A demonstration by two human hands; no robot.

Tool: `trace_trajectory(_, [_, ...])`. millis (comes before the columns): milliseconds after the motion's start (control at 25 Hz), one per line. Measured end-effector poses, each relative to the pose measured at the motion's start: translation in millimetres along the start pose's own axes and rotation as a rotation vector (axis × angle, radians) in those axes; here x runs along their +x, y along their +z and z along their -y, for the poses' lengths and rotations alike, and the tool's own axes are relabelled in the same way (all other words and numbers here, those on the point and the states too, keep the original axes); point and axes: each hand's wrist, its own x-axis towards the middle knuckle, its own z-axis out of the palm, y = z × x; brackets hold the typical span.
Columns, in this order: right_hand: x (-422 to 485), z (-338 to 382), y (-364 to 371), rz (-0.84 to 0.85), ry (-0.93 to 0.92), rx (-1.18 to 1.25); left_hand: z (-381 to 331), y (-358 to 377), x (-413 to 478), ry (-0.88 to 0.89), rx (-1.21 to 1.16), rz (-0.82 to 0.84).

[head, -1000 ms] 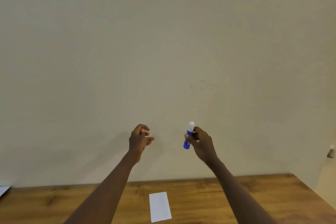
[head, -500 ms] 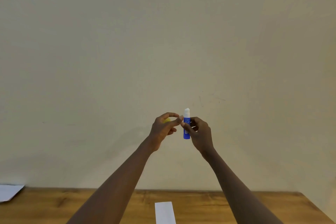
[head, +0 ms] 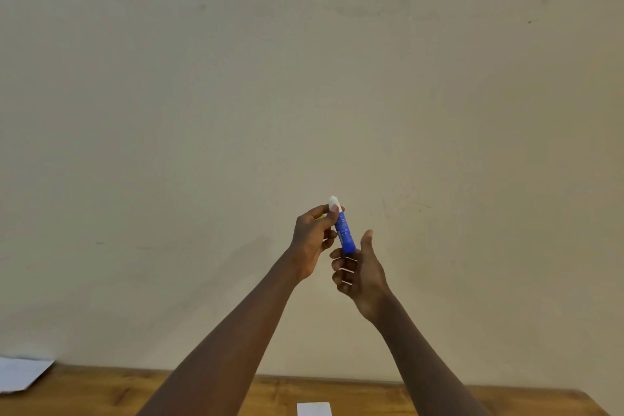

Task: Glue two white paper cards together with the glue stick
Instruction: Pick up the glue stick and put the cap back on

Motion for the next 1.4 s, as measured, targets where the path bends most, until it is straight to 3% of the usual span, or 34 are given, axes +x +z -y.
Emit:
trace_trajectory(80, [-0.7, -2.5, 6.5, 0.033, 0.101, 0.242, -0.9, -1.9, 1.8, 0.003, 0.004, 0.01])
trace_trajectory(200, [1.3, -4.8, 15.7, 0.033, 0.02, 0.391, -1.5, -1.4, 5.1, 0.025, 0.012, 0.012])
trace_trajectory(400, [4.7, -9.8, 21.0, -0.119, -0.256, 0.31, -3.0, 7.9, 11.6, 0.04, 0.02, -0.067])
trace_trajectory(480, [3.5, -6.4, 15.3, -0.105, -0.216, 0.372, -3.7, 10.9, 11.9, 0.042, -0.013, -0.066])
trace_trajectory(640, [0.3, 3.8, 2.7, -0.016, 0.046, 0.456, -1.1, 10.5, 9.6, 0.049, -0.056, 0.018])
trace_trajectory(800, [1.7, 1.0, 2.7, -0.009, -0.083, 0.501, 3.0, 8.2, 8.7, 0.061, -0.094, 0.03])
trace_trajectory(920, [3.7, -3.1, 0.3, -0.039, -0.204, 0.371, 2.5, 6.7, 8.9, 0.074, -0.112, -0.001])
trace_trajectory(1160, [-0.1, 9.9, 3.3, 0.032, 0.099, 0.295, 5.3, -0.2, 6.7, 0.079, -0.139, 0.066])
trace_trajectory(1400, [2.1, -4.3, 9.9, -0.049, -0.158, 0.406, 3.1, 2.9, 8.4, 0.107, -0.019, 0.049])
